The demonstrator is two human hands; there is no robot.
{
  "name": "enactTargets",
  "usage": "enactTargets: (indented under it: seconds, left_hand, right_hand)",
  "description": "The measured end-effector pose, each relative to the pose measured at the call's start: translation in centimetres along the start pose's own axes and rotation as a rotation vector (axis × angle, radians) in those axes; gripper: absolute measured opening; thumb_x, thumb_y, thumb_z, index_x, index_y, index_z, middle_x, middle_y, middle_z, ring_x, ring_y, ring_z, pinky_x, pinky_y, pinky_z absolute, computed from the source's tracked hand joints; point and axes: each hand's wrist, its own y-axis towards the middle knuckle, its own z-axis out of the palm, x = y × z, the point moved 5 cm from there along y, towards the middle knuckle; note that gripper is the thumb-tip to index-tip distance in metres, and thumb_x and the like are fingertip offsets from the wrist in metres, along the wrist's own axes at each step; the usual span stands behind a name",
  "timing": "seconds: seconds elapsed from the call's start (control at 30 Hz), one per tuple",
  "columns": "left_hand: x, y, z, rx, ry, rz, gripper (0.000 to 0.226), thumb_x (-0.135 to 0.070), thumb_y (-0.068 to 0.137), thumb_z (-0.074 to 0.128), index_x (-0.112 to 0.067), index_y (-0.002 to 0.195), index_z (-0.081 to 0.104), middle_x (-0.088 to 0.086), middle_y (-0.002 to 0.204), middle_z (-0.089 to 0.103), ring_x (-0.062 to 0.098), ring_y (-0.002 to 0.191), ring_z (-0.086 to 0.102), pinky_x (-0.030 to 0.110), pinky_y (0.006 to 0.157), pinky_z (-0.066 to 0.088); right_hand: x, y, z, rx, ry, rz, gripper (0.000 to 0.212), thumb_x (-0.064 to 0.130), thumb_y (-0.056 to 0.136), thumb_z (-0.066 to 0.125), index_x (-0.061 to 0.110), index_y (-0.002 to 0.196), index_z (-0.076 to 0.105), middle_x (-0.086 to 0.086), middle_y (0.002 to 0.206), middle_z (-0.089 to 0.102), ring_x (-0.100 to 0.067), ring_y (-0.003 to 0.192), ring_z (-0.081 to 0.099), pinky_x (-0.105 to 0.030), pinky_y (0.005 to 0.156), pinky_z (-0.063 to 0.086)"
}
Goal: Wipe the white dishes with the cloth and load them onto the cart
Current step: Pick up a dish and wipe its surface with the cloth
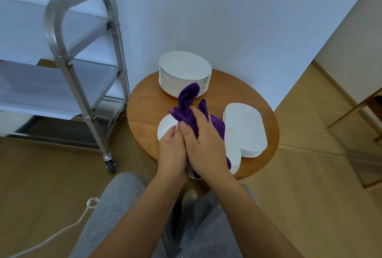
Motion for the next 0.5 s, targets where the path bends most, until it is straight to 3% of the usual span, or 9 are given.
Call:
enactTargets:
  seconds: [0.1,0.17,0.27,0.37,0.43,0.5]
  left_hand:
    - [-1.2,0.4,-0.9,-0.059,-0.056,0.031,0.026,-0.027,0.098,0.044,-0.023,0.084,0.065,-0.005,0.068,0.071,0.008,0.064,0.068,0.015,0.046,0.049]
    - [-2.0,0.7,-1.7,-0.129,-0.106,0.028,0.020,-0.032,0.096,0.046,-0.022,0.087,0.061,-0.010,0.054,0.067,0.003,0.050,0.064,0.013,0.039,0.045]
    - [-2.3,0.9,-2.2,-0.137,-0.222,-0.039,0.016,-0.039,0.093,0.050,-0.027,0.097,0.059,-0.003,0.073,0.073,0.013,0.065,0.070,0.025,0.051,0.055]
    - [-2.7,0.7,-2.3,-0.060,-0.171,-0.017,0.020,-0.039,0.095,0.045,-0.026,0.102,0.059,0.006,0.094,0.074,0.024,0.085,0.071,0.039,0.071,0.056]
    - [-3.1,0.3,-2.6,-0.024,-0.093,0.050,0.020,-0.040,0.096,0.043,-0.031,0.100,0.060,0.000,0.092,0.074,0.019,0.084,0.071,0.037,0.071,0.056]
    - [-3.4,-0.3,-2.4,0.007,-0.001,0.123,0.021,-0.041,0.096,0.041,-0.033,0.098,0.060,-0.006,0.088,0.073,0.012,0.079,0.071,0.029,0.062,0.055]
  right_hand:
    - [0.0,-0.6,0.2,0.003,-0.093,-0.007,0.045,0.044,0.096,0.036,0.040,0.140,0.026,0.006,0.139,0.045,-0.016,0.120,0.048,-0.038,0.097,0.045]
    - [0.5,-2.2,0.6,-0.010,-0.129,-0.095,0.044,0.040,0.095,0.038,0.037,0.138,0.028,0.002,0.133,0.050,-0.017,0.115,0.051,-0.040,0.095,0.047]
    - [-0.3,-3.3,0.4,-0.039,-0.023,-0.182,0.044,0.042,0.089,0.037,0.035,0.132,0.037,0.002,0.128,0.055,-0.016,0.115,0.050,-0.047,0.096,0.046]
    - [-3.2,-2.3,-1.1,-0.093,0.133,-0.058,0.038,0.039,0.091,0.039,0.045,0.129,0.036,0.006,0.134,0.049,-0.015,0.124,0.043,-0.049,0.105,0.037]
    - [-5.2,-1.6,-2.1,-0.106,0.203,0.051,0.037,0.033,0.096,0.041,0.042,0.131,0.035,0.009,0.133,0.046,-0.013,0.124,0.043,-0.044,0.107,0.037]
    - [-6.7,-0.8,-3.1,-0.101,0.241,0.171,0.037,0.030,0.099,0.040,0.035,0.135,0.033,0.009,0.127,0.048,-0.015,0.118,0.048,-0.035,0.098,0.045]
